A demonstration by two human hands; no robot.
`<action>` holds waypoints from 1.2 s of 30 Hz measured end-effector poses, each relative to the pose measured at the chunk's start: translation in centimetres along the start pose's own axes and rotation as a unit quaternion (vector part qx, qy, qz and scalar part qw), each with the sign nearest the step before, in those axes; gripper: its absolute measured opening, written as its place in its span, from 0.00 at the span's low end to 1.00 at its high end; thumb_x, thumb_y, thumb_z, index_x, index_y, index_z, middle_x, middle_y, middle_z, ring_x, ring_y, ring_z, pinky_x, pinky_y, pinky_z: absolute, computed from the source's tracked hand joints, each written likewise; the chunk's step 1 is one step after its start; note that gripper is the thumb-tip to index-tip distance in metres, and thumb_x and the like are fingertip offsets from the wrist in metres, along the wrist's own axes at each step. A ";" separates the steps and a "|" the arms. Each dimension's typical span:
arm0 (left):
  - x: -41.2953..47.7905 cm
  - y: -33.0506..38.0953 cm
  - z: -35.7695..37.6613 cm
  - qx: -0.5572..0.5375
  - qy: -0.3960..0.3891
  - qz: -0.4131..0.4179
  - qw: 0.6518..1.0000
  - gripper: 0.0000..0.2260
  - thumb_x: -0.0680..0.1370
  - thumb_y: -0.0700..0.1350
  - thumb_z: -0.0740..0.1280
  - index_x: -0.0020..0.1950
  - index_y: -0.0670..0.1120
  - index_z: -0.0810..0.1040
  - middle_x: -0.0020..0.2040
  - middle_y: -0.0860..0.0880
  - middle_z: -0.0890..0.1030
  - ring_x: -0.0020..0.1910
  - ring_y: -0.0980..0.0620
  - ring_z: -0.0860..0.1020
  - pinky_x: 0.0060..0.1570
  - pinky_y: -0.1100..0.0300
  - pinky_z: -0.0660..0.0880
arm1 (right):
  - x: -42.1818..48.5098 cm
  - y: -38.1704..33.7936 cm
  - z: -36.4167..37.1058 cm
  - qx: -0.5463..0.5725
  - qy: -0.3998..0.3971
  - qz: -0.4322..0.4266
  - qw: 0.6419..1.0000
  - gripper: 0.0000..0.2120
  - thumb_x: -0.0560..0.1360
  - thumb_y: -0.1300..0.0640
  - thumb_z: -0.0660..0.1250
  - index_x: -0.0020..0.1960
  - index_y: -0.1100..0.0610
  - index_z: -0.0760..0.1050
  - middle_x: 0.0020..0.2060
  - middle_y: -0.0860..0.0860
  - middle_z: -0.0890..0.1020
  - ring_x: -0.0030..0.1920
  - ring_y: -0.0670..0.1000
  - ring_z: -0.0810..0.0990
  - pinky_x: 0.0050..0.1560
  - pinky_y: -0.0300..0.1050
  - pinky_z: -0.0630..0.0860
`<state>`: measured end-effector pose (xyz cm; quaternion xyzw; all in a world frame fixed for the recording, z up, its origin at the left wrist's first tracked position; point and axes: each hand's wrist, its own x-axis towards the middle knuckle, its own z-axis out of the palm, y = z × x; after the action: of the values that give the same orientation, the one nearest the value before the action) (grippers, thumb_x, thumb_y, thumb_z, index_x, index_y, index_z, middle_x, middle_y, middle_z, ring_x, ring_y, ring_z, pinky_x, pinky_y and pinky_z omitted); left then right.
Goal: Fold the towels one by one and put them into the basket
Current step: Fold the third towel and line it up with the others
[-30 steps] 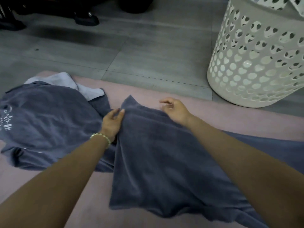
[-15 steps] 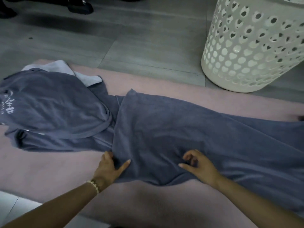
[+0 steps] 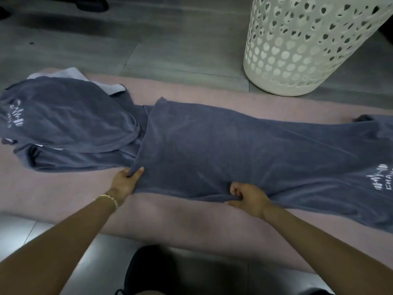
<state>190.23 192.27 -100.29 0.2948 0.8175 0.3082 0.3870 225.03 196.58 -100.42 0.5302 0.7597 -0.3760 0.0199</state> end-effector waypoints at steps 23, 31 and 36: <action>-7.6 12.5 15.4 -0.067 -0.205 0.244 0.945 0.14 0.80 0.39 0.62 0.63 0.35 0.75 0.58 0.46 0.78 0.52 0.62 0.74 0.49 0.80 0.66 | 0.1 0.3 -4.2 0.593 0.028 0.183 0.784 0.24 0.80 0.41 0.48 0.52 0.56 0.75 0.44 0.51 0.82 0.43 0.50 0.81 0.46 0.44 0.76; -10.4 13.6 23.1 0.048 -0.378 0.171 0.909 0.16 0.82 0.48 0.56 0.61 0.41 0.75 0.49 0.47 0.78 0.36 0.58 0.74 0.35 0.72 0.72 | -3.4 8.4 -6.1 0.624 0.081 0.292 0.720 0.31 0.71 0.34 0.63 0.61 0.59 0.77 0.58 0.56 0.81 0.57 0.53 0.79 0.61 0.47 0.72; -7.2 13.1 24.1 0.088 -0.286 0.202 0.932 0.13 0.81 0.48 0.58 0.60 0.42 0.75 0.51 0.49 0.77 0.48 0.53 0.75 0.55 0.63 0.69 | -4.2 10.7 -4.8 0.465 0.165 0.322 0.808 0.22 0.73 0.50 0.71 0.60 0.65 0.76 0.53 0.54 0.79 0.57 0.54 0.77 0.55 0.39 0.69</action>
<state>216.90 202.03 -99.77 0.5625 0.6189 0.2091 0.5068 237.38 197.78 -101.09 0.7441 0.2715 -0.5633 -0.2351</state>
